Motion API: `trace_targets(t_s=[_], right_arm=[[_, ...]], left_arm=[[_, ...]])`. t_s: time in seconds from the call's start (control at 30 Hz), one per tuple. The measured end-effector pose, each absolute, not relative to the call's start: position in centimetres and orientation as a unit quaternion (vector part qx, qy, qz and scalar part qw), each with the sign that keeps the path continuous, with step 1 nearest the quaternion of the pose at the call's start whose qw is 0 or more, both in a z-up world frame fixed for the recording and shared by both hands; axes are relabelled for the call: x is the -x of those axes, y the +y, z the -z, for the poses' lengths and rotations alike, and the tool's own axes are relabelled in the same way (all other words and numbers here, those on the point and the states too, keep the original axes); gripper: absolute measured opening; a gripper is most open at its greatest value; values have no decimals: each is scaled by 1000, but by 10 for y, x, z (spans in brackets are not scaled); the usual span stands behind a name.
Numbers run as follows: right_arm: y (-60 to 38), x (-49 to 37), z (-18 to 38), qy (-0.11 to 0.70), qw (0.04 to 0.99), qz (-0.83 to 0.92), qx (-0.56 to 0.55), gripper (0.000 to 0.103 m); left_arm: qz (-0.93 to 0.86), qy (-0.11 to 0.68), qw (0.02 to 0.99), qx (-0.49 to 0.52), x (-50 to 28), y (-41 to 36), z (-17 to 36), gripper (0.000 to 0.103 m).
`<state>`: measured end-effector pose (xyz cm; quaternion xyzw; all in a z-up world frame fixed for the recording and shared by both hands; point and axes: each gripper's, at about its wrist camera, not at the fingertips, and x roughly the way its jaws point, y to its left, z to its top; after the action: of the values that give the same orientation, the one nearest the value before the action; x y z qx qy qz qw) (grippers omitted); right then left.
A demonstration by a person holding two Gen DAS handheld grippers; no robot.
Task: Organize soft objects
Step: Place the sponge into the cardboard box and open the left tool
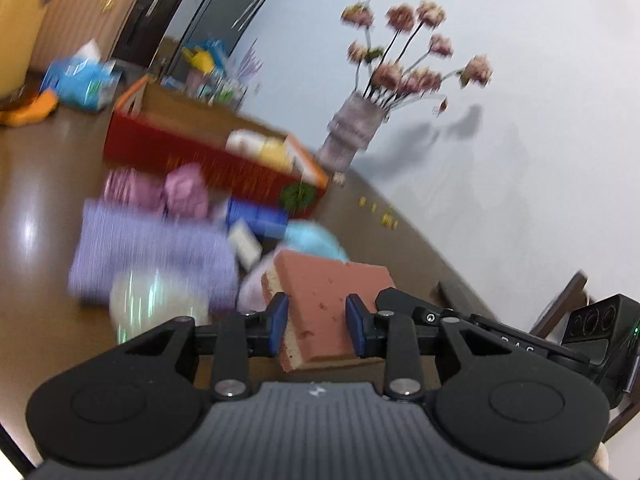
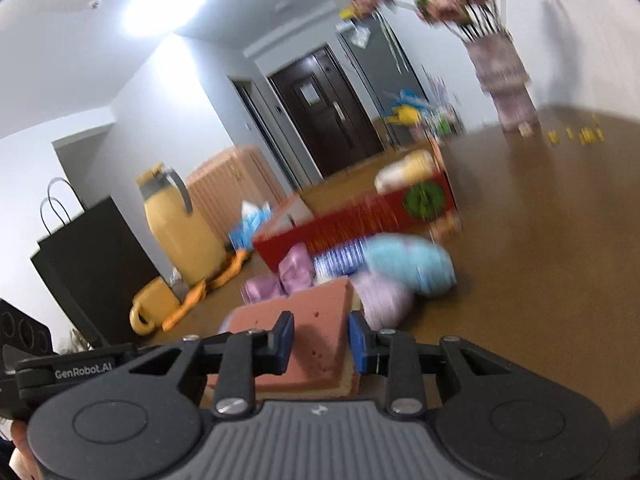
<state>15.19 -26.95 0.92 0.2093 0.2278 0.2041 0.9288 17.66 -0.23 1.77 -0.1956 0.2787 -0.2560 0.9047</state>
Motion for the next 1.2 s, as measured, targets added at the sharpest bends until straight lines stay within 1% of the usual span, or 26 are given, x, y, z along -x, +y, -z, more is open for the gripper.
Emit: trace_targets(t_s=[0.07, 0.17, 0.27, 0.37, 0.43, 0.53, 0.67, 0.73, 0.8, 0.87, 0.97, 1.1, 1.2], right_arm=[[-266, -172, -29, 212, 933, -208, -204, 29], [-254, -219, -58, 206, 933, -215, -204, 29], [-233, -281, -84, 190, 940, -213, -185, 29], [-214, -353, -100, 196, 941, -210, -180, 29], [-202, -409, -101, 215, 937, -203, -187, 29], [-183, -495, -86, 263, 926, -190, -193, 29], [-164, -585, -46, 339, 898, -182, -211, 29], [-156, -614, -26, 370, 886, -175, -220, 29], [-144, -638, -10, 398, 872, -177, -221, 29], [-132, -645, -1, 409, 870, -182, -205, 31], [-118, -646, 5, 413, 877, -180, -168, 30], [-119, -635, -7, 394, 890, -167, -155, 30], [-134, -618, -31, 383, 894, -171, -158, 30]], left_arm=[[256, 262, 911, 186, -198, 3, -40, 31], [246, 265, 916, 173, -240, 11, -73, 31], [238, 266, 923, 146, -297, 20, -99, 30], [223, 285, 922, 136, -374, 33, -112, 30], [211, 301, 920, 135, -423, 41, -110, 30], [192, 332, 915, 126, -498, 52, -94, 31], [155, 376, 907, 108, -572, 61, -58, 31], [139, 393, 904, 97, -599, 65, -39, 33], [123, 397, 906, 78, -611, 66, -28, 37], [117, 386, 913, 65, -615, 67, -24, 40], [132, 371, 918, 53, -612, 68, -26, 42], [127, 366, 921, 32, -601, 66, -36, 43], [120, 354, 927, 33, -579, 68, -60, 44]])
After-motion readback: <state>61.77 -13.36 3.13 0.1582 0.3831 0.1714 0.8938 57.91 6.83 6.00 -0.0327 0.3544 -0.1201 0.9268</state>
